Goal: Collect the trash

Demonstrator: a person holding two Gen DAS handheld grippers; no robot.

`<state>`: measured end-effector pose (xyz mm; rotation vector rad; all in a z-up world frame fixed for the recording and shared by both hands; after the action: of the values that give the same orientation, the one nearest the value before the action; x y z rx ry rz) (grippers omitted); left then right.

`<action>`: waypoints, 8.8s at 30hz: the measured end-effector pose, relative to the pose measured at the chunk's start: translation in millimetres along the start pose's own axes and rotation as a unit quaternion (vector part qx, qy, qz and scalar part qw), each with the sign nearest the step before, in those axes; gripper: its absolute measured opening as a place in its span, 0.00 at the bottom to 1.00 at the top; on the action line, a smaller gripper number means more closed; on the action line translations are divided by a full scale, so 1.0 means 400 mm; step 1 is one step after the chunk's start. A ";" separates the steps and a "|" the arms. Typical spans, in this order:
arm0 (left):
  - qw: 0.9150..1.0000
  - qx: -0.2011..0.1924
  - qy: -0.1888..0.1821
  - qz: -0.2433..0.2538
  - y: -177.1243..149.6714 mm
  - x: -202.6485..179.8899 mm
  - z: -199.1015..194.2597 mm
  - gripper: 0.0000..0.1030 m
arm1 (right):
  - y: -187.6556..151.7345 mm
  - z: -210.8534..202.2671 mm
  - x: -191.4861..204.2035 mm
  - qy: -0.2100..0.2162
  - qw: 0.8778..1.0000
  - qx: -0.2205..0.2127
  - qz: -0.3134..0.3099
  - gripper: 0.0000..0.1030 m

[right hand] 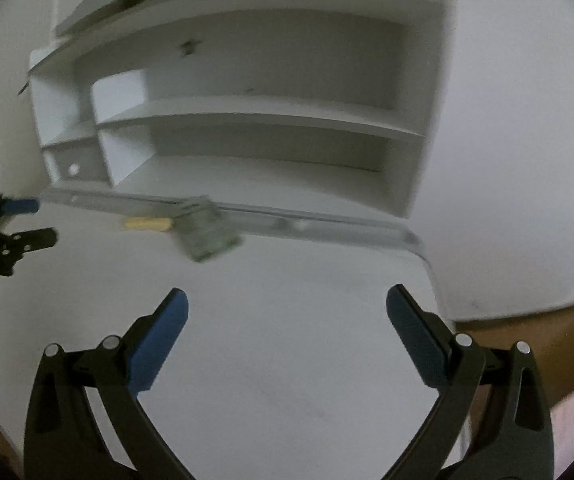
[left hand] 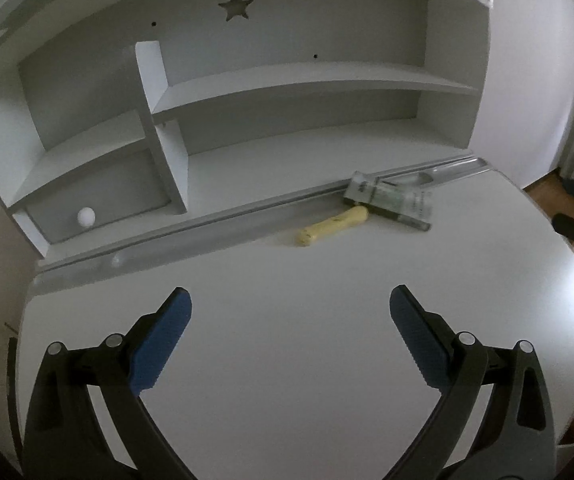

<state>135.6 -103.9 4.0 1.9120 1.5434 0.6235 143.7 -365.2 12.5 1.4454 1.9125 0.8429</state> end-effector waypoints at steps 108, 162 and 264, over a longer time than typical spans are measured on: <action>0.955 0.038 -0.224 0.193 0.036 -0.591 0.061 0.00 | -0.356 -0.147 -0.287 0.044 0.983 0.097 0.151 0.14; 0.961 0.123 -0.174 0.176 0.040 -0.770 0.281 0.50 | -0.423 -0.213 -0.390 0.004 0.980 0.073 0.183 0.53; 0.992 -0.067 0.084 -0.073 -0.121 -0.035 -0.022 0.94 | -0.074 0.039 0.232 -0.111 0.989 0.019 0.098 0.93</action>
<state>92.9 -108.9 -23.6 1.6667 1.6831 0.8193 116.2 -279.4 -27.6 1.6945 1.6499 0.7021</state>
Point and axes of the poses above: each gripper's, at about its wrist camera, not at the fingertips, and z roughly the way its jaws point, x to its left, y to its top, the point moved 6 cm from there along z, roughly the way its jaws point, and after that the axes turned 6 degrees about -y, right-handed, at the moved point
